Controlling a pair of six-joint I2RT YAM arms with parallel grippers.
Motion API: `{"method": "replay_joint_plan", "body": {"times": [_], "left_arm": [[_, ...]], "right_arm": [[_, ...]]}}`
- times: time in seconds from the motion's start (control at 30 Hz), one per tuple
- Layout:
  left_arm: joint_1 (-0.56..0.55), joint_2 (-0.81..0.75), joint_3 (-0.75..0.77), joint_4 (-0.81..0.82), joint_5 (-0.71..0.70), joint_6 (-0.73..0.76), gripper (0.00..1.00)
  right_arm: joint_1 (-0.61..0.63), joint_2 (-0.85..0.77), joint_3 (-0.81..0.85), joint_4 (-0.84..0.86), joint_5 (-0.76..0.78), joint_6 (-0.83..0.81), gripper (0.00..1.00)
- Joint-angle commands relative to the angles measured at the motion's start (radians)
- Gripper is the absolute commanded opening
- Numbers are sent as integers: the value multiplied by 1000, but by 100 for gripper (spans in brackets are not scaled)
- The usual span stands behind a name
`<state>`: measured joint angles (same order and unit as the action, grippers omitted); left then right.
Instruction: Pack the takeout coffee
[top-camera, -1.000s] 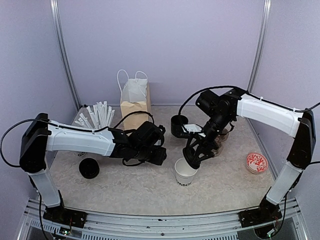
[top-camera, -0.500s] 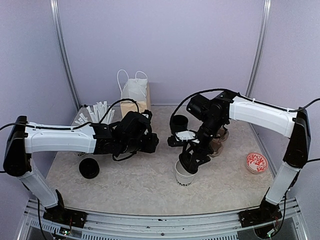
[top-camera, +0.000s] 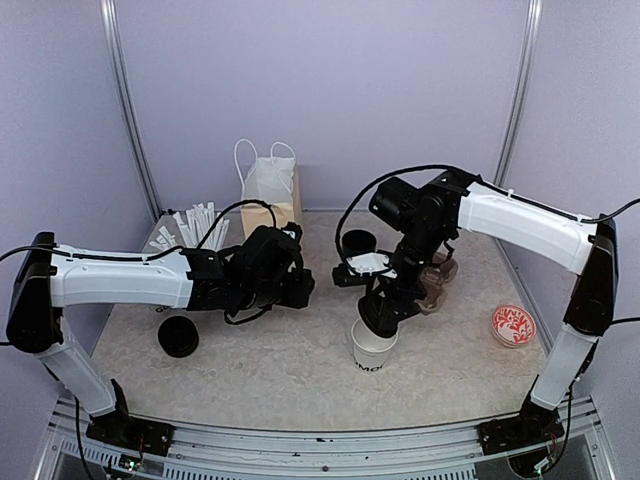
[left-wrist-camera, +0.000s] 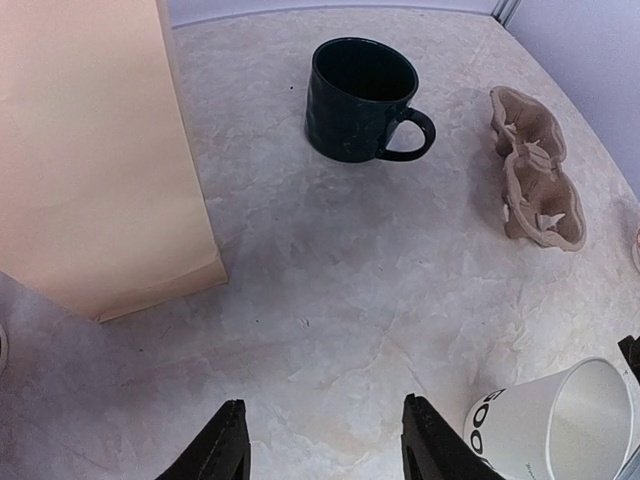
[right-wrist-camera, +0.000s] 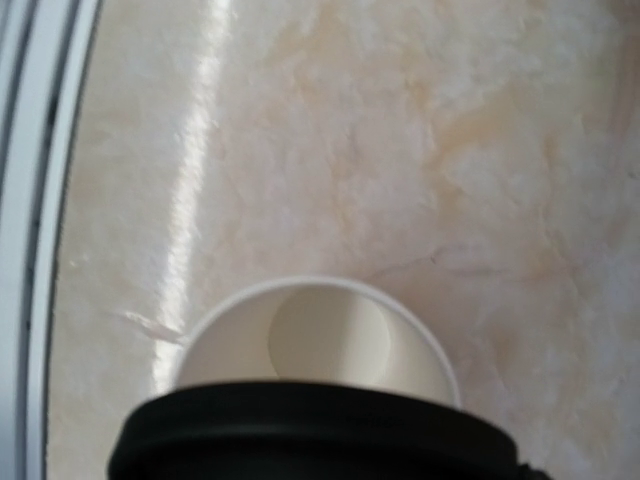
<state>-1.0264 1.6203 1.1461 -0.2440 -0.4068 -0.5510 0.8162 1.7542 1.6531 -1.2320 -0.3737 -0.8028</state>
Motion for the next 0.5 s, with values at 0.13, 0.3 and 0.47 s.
{"method": "replay_joint_plan", "body": {"times": [0.13, 0.3, 0.47], "left_arm": [[4, -19, -8, -23, -29, -5, 52], [4, -19, -13, -26, -33, -9, 52], [5, -20, -18, -29, -35, -12, 52]], "right_arm": [[14, 11, -13, -24, 67, 9, 72], [28, 25, -12, -22, 73, 14, 72], [38, 40, -19, -26, 84, 18, 72]]}}
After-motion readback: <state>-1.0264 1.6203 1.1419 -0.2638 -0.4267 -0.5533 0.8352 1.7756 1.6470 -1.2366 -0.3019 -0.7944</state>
